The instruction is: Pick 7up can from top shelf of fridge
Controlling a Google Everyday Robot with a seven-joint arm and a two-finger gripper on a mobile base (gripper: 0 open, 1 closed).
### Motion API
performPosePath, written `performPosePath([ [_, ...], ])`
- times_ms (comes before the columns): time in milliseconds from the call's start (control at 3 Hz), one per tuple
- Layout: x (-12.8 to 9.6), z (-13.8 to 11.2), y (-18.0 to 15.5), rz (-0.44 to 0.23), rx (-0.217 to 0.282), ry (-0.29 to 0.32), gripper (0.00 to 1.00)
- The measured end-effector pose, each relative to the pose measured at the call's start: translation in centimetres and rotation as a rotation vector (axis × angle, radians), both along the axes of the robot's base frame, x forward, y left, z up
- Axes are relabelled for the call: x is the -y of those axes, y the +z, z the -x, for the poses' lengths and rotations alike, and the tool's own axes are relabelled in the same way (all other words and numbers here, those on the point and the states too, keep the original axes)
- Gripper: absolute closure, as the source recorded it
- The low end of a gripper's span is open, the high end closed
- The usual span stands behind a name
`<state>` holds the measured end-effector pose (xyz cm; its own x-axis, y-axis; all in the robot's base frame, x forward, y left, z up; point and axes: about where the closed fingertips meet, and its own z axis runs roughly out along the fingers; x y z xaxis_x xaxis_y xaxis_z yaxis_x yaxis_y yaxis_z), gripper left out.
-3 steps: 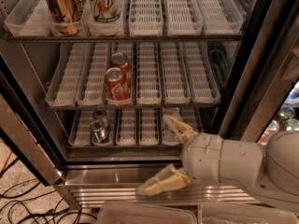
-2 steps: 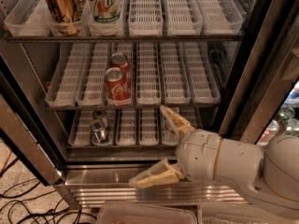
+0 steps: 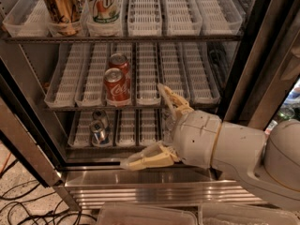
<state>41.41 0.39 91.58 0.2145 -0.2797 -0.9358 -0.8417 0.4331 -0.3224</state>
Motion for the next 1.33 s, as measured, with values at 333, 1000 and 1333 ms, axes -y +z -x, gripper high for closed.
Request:
performPosePath([
  [333,0.0,0.0,0.0,0.0,0.0,0.0,0.0],
  [1000,-0.2,-2.0,1.3,-0.023,-0.012,-0.141,0.0],
  [1333,0.0,-3.1,2.3,-0.122,-0.141,-0.169,0.0],
])
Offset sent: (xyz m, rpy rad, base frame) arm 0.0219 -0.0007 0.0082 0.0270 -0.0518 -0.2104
